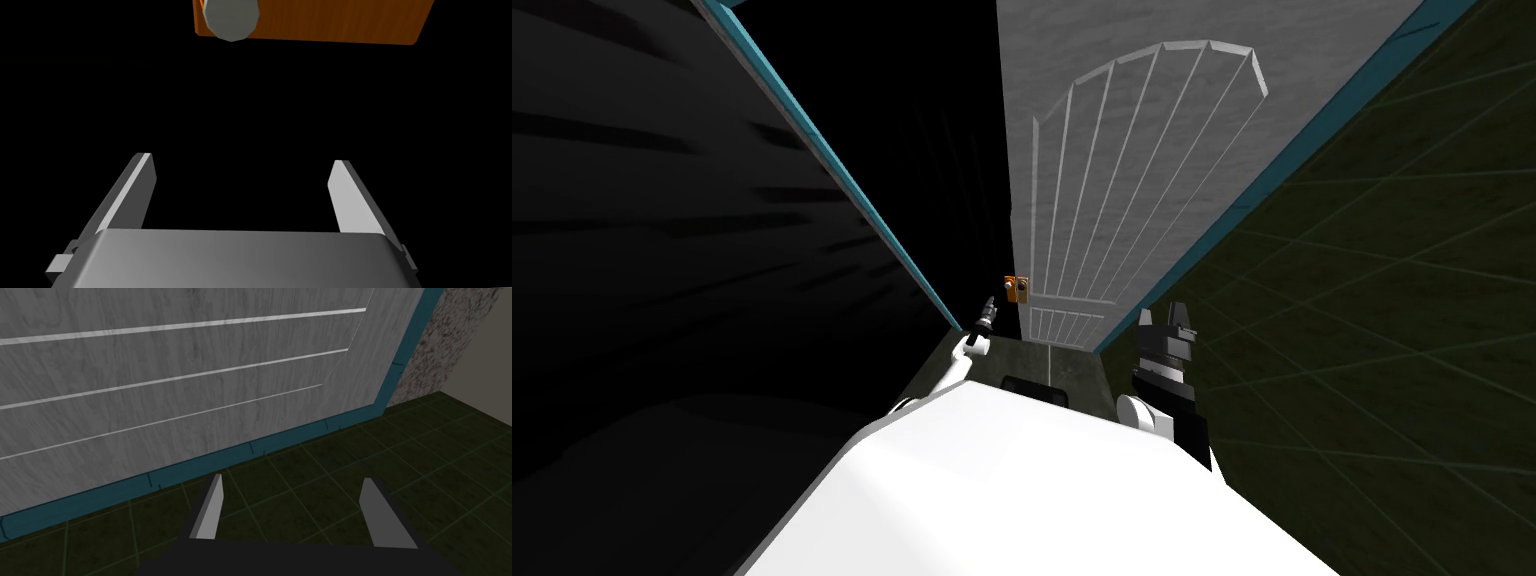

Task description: Pull the door open

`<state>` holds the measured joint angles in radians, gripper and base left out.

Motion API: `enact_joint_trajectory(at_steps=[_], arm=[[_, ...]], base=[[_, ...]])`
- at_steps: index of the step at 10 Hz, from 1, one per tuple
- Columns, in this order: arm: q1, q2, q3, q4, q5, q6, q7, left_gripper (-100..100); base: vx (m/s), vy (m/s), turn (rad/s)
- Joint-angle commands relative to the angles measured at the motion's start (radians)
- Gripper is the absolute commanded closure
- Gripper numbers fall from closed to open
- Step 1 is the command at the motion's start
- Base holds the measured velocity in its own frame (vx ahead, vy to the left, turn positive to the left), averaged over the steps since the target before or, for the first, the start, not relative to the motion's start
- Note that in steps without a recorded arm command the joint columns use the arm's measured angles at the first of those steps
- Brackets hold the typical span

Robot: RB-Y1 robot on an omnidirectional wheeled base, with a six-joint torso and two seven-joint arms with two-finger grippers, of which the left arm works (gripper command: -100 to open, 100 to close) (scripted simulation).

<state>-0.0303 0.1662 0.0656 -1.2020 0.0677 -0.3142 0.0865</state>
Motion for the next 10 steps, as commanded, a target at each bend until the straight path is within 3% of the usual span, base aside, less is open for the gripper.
enact_joint_trajectory(at_steps=[1,4,6,7,10], arm=[[0.028,0.030,0.021,-0.004,0.009,0.000,0.013,-100],[0.053,0.077,0.064,0.023,0.026,-0.010,0.030,-100],[0.069,0.118,0.097,0.046,0.041,-0.021,0.048,-100],[0.070,0.130,0.104,0.053,0.046,-0.026,0.055,-100],[0.055,0.135,0.096,0.056,0.051,-0.037,0.067,-100]], base=[[-0.025,0.011,0.021],[0.003,0.005,0.006],[0.083,0.001,-0.039],[0.162,0.016,-0.096],[0.212,0.018,-0.129]])
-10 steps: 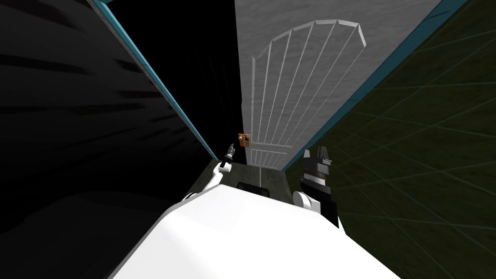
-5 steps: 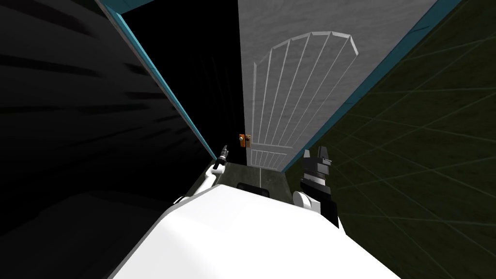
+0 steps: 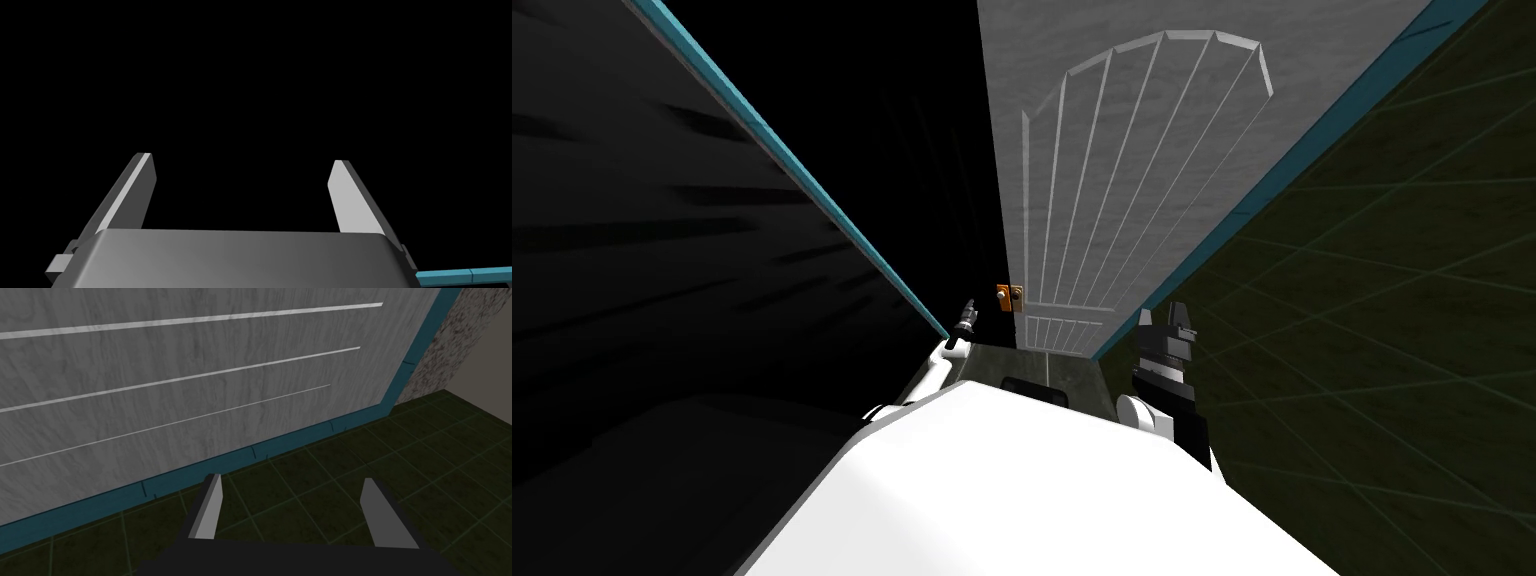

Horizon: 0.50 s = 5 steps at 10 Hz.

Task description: Pull the door open

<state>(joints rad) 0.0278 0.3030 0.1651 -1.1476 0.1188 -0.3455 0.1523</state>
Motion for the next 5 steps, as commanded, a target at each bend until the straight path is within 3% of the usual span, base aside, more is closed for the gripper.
enact_joint_trajectory(at_steps=[1,4,5], arm=[[-0.015,-0.008,-0.014,-0.001,0.000,-0.009,0.004,-100],[-0.047,-0.031,-0.050,-0.014,-0.005,-0.016,0.008,-100],[-0.038,-0.035,-0.040,-0.020,-0.006,-0.010,0.000,-100]], base=[[0.192,-0.038,-0.172],[0.200,-0.108,-0.187],[0.085,-0.060,-0.032]])
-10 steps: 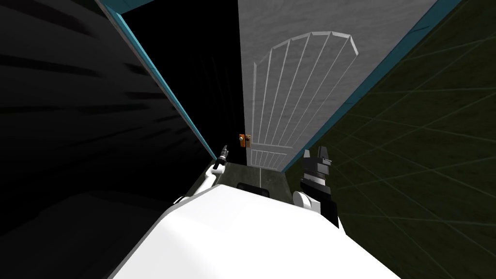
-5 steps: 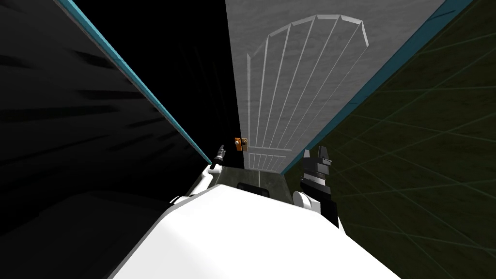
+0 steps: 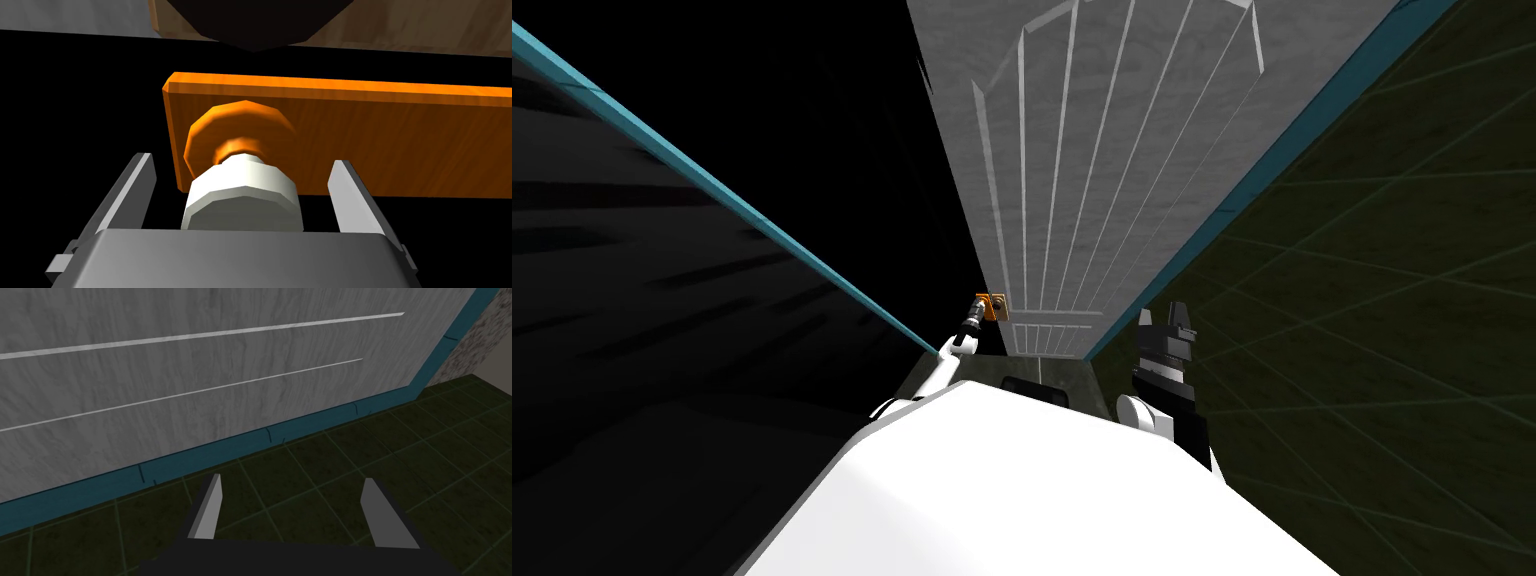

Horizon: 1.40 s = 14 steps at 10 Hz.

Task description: Pull the door open

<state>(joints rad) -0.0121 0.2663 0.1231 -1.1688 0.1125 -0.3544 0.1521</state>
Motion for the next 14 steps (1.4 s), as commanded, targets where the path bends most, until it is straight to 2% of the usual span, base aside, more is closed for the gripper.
enact_joint_trajectory(at_steps=[1,6,7,9,10,11,14], arm=[[0.002,0.002,0.002,0.001,0.000,-0.001,0.001,100],[0.002,0.002,0.002,0.001,0.000,-0.001,0.001,100],[0.024,0.018,0.019,0.011,0.004,0.002,0.002,100],[0.034,0.027,0.027,0.015,0.006,0.003,0.004,100],[0.047,0.040,0.036,0.019,0.008,0.004,0.008,100],[0.041,0.037,0.014,0.000,0.007,0.005,0.015,-100],[0.048,0.037,-0.025,-0.037,0.004,0.008,0.031,-100]], base=[[-0.010,0.006,0.034],[-0.016,0.008,-0.009],[-0.137,0.072,0.128],[-0.185,0.111,0.108],[-0.177,0.064,0.106],[-0.190,0.000,-0.057],[-0.179,-0.077,-0.094]])
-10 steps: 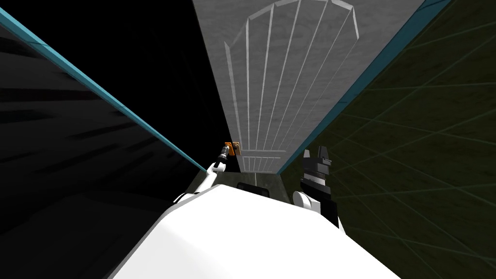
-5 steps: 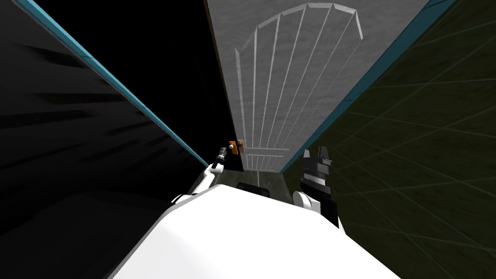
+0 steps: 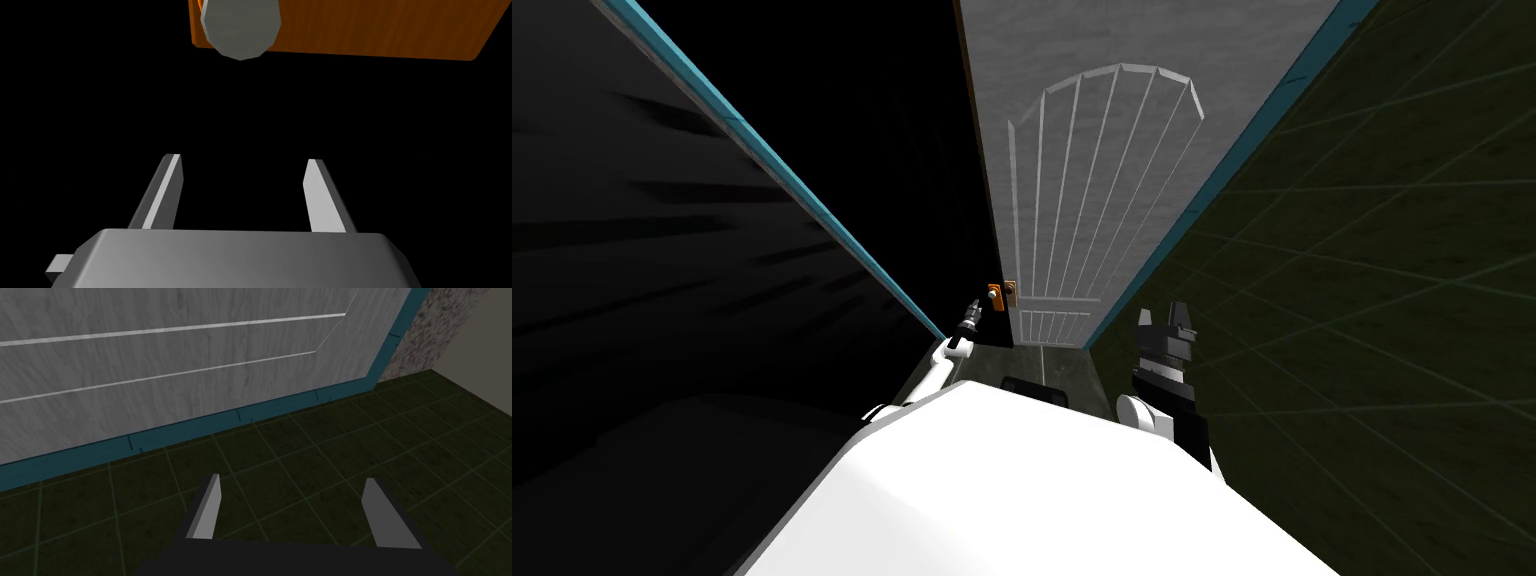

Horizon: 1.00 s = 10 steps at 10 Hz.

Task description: Pull the door open

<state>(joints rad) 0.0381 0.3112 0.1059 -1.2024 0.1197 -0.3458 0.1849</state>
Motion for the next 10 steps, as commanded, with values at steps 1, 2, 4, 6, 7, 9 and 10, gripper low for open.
enact_joint_trajectory(at_steps=[1,2,4,6,7,9,10], arm=[[-0.001,-0.009,-0.020,-0.015,-0.004,0.001,0.004,-100],[0.000,-0.010,-0.031,-0.025,-0.004,0.001,0.007,-100],[0.016,0.002,0.003,-0.002,-0.001,0.002,0.001,-100],[0.022,0.008,0.019,0.010,0.001,0.002,-0.002,-100],[0.025,0.012,0.030,0.020,0.002,0.002,-0.005,-100],[0.017,0.009,0.037,0.030,0.001,0.000,-0.009,-100],[0.009,0.005,0.034,0.030,0.000,-0.002,-0.010,-100]], base=[[-0.215,-0.079,-0.073],[-0.166,-0.069,-0.067],[-0.052,0.009,0.090],[-0.007,0.105,0.120],[0.047,0.088,0.028],[0.141,0.047,0.005],[0.185,0.010,-0.071]])
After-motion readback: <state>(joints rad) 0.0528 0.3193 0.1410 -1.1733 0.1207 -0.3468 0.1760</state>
